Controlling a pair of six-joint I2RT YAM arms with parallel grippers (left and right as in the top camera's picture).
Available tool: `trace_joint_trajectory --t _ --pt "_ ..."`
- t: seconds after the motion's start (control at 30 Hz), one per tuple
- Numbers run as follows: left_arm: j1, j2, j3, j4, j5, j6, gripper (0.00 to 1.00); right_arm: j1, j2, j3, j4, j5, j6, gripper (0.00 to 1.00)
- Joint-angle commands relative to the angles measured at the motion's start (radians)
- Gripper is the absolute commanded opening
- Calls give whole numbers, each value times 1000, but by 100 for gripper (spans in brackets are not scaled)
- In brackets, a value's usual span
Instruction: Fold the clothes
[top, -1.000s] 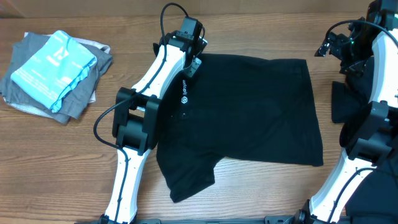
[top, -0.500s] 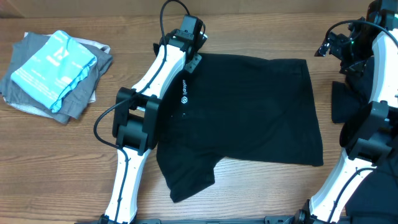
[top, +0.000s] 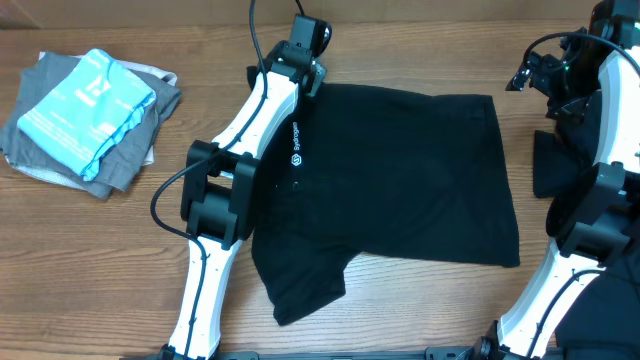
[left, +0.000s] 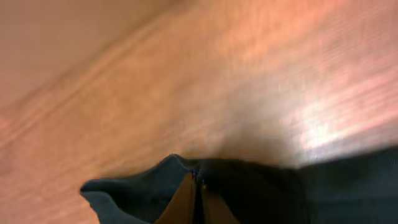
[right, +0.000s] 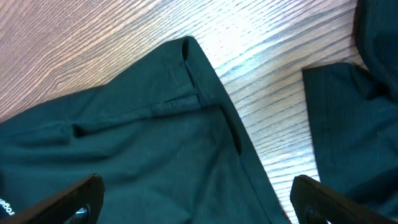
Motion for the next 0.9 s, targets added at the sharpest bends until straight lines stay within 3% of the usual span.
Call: trace_joint_trajectory --t 0.0,0.17,0.5,0.53,0.57,0.67,0.77,0.87 --pt "12 13 -8 60 8 -39 4 3 -24 20 3 -7 4 100" --pt "12 32 -53 169 8 -35 4 3 -24 20 3 -7 4 100" --pt "17 147 -52 196 -53 -36 9 3 -24 20 3 -7 3 100" --pt "18 146 -51 199 -52 -36 12 3 -24 20 3 -7 3 100" --pt "18 142 -44 198 -52 -36 22 3 -24 20 4 -7 3 100" --pt "17 117 -4 183 -52 -50 29 3 -24 20 3 -7 4 100" --pt "18 64 57 131 -51 -135 57 3 -24 20 4 -7 4 100" --pt "24 2 132 22 -40 -262 70 3 -24 20 3 -7 3 100"
